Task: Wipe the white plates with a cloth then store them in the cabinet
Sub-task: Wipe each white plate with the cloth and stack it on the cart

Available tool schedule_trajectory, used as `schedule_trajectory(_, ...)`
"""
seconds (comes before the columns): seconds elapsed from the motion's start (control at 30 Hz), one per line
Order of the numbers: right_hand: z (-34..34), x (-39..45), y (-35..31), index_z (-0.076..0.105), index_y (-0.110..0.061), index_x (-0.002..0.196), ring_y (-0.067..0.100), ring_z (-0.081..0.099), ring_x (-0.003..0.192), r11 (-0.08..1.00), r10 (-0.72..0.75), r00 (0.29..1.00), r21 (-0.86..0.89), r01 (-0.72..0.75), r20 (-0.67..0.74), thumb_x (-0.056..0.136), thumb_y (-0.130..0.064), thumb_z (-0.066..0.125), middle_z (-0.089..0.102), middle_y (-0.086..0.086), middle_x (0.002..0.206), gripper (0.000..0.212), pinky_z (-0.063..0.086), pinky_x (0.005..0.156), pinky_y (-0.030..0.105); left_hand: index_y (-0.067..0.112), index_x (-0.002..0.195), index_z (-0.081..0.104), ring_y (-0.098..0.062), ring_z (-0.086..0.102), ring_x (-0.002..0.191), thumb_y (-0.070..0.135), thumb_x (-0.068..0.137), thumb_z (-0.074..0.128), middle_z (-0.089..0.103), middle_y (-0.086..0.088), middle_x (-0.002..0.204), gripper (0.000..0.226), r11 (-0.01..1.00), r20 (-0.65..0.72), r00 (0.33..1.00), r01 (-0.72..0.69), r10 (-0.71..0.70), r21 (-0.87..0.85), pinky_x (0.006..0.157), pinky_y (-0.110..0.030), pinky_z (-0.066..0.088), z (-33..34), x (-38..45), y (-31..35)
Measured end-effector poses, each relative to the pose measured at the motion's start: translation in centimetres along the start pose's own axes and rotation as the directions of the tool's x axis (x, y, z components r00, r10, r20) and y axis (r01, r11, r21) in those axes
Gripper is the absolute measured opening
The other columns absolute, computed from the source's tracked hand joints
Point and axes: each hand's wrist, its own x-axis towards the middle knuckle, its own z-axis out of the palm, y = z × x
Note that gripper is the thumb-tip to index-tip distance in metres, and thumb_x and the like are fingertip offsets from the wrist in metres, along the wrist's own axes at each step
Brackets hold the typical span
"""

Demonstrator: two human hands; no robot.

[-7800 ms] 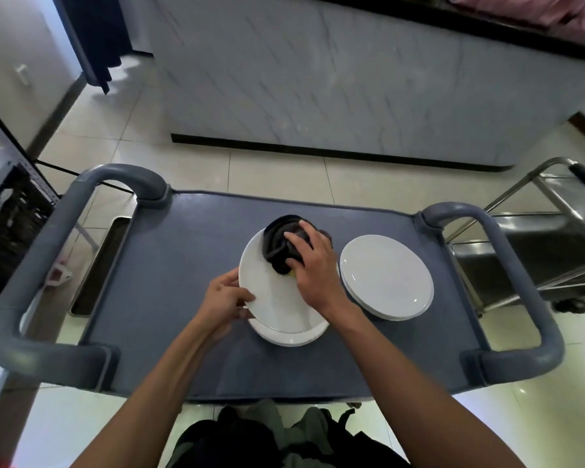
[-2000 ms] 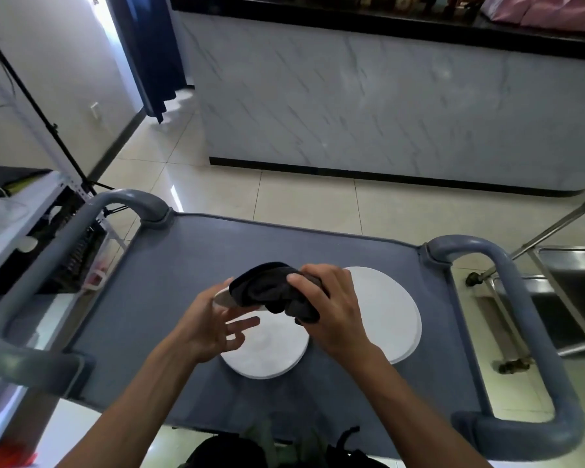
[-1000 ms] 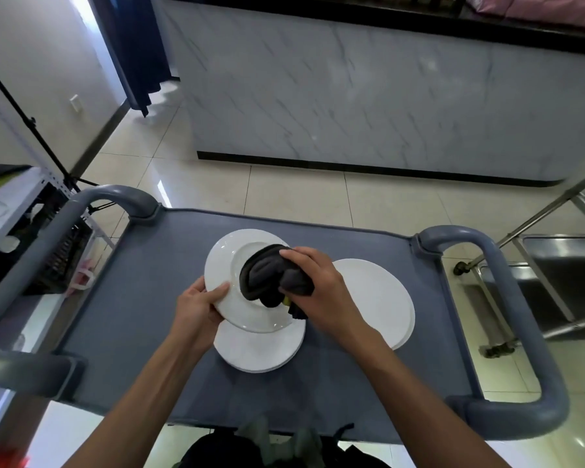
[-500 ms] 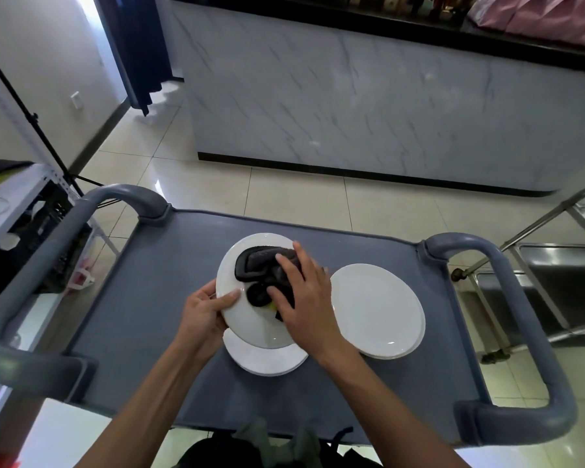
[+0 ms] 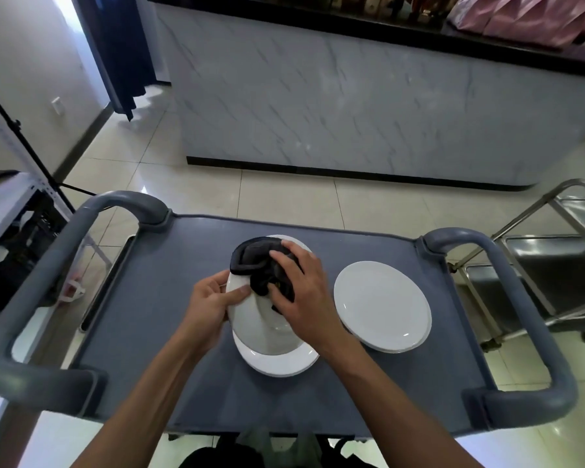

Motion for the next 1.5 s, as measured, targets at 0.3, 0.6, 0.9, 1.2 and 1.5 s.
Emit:
schedule_trajectory(0.3,0.2,2.4,0.1,0.052,-0.023,0.141,0.019,0.04,0.132,0.966,0.25,0.968,0.068,-0.248,-0.029,0.09,-0.026,0.066,0.043,-0.006,0.148,0.053,0.038,0.111,0.041,0.006,0.109,0.075,-0.028,0.072,0.082,0.005,0.075,0.071,0.075,-0.021,0.102,0.034,1.0,0.0,1.0,-0.003,0.003,0.005,0.063,-0.032,0.059,-2.8,0.1,1.3)
schedule_trajectory(0.6,-1.7,2.3,1.1,0.052,-0.018,0.14,0.011,0.046,0.128,0.912,0.379,0.924,0.189,-0.364,-0.05,0.093,-0.021,0.066,0.049,-0.004,0.139,0.049,0.038,0.113,0.034,0.007,0.108,0.069,-0.018,0.071,0.082,0.0,0.086,0.06,0.076,-0.008,0.095,0.025,0.965,-0.152,0.988,-0.049,0.009,-0.259,0.069,-0.026,0.059,-3.3,1.1,2.6)
schedule_trajectory(0.9,2.4,-0.1,-3.6,0.044,-0.018,0.146,0.016,0.038,0.137,0.976,0.194,0.979,0.115,-0.185,-0.068,0.089,-0.017,0.068,0.041,-0.005,0.151,0.062,0.033,0.112,0.032,0.007,0.112,0.068,-0.026,0.067,0.096,-0.002,0.094,0.055,0.07,-0.014,0.111,0.023,0.941,-0.272,0.962,-0.089,-0.004,-0.327,0.084,-0.038,0.057,-1.2,2.4,2.9)
schedule_trajectory(1.2,3.6,-1.9,-3.1,0.042,-0.025,0.145,0.009,0.037,0.137,0.997,0.077,0.996,0.013,-0.077,0.048,0.089,-0.027,0.063,0.036,-0.014,0.153,0.06,0.035,0.102,0.031,0.005,0.115,0.067,-0.031,0.064,0.101,0.0,0.094,0.057,0.066,-0.021,0.119,0.024,0.942,-0.319,0.946,-0.053,-0.058,-0.331,0.083,-0.041,0.057,-2.0,2.1,2.6)
schedule_trajectory(1.5,0.5,0.0,0.3,0.048,-0.011,0.142,0.018,0.04,0.134,0.964,0.251,0.965,0.109,-0.243,-0.071,0.088,-0.011,0.068,0.045,0.0,0.147,0.058,0.034,0.115,0.035,0.007,0.129,0.062,-0.023,0.066,0.1,0.004,0.096,0.055,0.07,-0.01,0.117,0.034,0.952,-0.22,0.972,0.01,-0.081,-0.307,0.073,-0.03,0.06,-3.3,1.6,2.5)
